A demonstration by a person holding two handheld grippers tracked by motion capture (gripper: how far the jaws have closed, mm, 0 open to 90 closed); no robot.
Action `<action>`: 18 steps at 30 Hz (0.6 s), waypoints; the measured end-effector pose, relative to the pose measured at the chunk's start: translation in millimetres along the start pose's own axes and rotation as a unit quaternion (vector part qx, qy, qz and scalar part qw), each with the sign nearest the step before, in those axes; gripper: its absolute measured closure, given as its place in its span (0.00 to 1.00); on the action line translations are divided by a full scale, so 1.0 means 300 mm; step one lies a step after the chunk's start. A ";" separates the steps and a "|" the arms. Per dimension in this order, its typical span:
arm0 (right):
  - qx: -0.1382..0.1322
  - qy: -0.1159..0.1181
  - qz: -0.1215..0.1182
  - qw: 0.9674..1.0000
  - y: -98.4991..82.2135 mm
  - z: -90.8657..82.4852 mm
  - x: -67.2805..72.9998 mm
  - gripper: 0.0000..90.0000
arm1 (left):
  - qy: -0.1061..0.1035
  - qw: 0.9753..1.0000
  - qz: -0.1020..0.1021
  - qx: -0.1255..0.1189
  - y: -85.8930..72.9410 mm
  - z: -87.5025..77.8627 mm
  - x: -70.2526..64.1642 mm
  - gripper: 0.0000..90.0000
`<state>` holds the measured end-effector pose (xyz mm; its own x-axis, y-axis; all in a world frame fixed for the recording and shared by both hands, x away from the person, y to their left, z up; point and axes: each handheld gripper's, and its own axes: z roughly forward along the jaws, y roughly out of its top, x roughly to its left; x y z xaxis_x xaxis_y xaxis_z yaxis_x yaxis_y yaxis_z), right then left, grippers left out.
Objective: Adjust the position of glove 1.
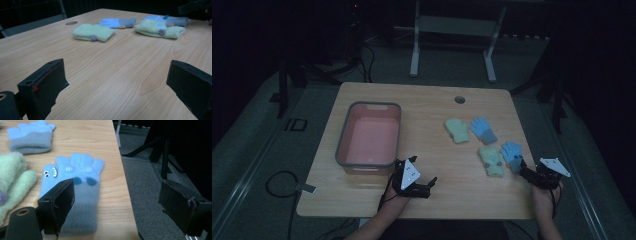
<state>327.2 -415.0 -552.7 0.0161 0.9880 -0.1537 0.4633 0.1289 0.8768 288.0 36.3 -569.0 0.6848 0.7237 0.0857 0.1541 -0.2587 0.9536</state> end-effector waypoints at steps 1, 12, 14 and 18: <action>-0.001 0.000 0.001 1.000 0.000 0.000 0.000 0.15 | 0.013 1.000 -0.003 0.001 0.000 0.000 -0.001 0.01; 0.006 -0.006 -0.009 1.000 0.001 0.002 0.006 0.15 | 0.008 1.000 0.002 0.005 0.002 0.003 -0.006 0.01; 0.005 -0.006 -0.008 1.000 0.001 0.001 0.006 0.15 | 0.002 1.000 0.002 0.008 0.003 0.005 -0.005 0.01; 0.010 0.006 0.009 1.000 0.001 0.001 0.000 0.15 | -0.001 1.000 0.006 0.007 0.003 0.005 -0.007 0.01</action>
<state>327.5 -415.0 -552.5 0.0127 0.9911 -0.1328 0.4799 0.1105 0.8703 287.8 33.5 -568.8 0.6885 0.7187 0.0973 0.1556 -0.2774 0.9481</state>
